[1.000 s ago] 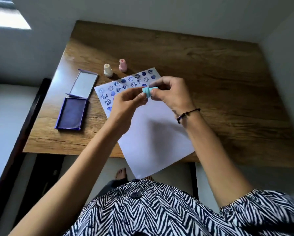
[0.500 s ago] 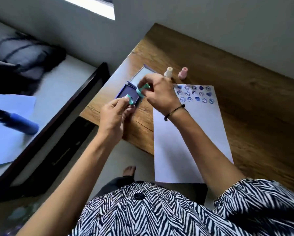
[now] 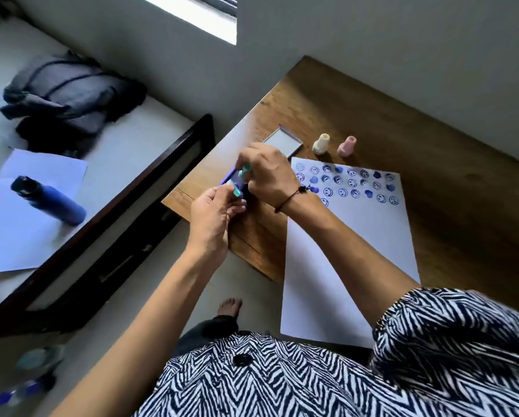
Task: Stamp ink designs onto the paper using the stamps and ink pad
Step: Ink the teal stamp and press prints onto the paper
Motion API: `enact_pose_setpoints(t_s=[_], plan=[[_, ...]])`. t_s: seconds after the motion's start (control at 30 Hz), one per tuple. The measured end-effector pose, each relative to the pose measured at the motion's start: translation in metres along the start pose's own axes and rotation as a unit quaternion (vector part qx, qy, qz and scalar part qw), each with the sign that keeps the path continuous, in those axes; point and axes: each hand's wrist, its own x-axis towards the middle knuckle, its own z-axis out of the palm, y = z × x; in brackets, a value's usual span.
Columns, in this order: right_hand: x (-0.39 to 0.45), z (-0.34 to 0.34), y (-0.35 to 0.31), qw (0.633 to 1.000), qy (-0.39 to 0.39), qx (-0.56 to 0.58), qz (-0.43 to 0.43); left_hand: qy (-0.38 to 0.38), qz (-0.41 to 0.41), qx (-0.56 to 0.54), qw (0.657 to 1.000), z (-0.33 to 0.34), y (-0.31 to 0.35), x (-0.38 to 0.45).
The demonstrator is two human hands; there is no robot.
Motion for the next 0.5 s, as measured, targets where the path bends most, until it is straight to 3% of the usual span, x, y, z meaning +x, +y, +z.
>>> enact_pose_setpoints(t_s=[0.2,0.33,0.5], plan=[[0.000,-0.002,-0.001,0.999,-0.051,-0.001,0.008,0.003,0.003,0.002,1.000,0.003,0.002,-0.004],[0.001,-0.004,0.002,1.000,-0.027,-0.013,0.006,0.003,-0.002,0.002,1.000,0.004,0.003,-0.004],[0.002,-0.005,0.000,0.998,-0.060,-0.002,0.007,0.002,-0.003,0.004,1.000,0.003,0.004,-0.006]])
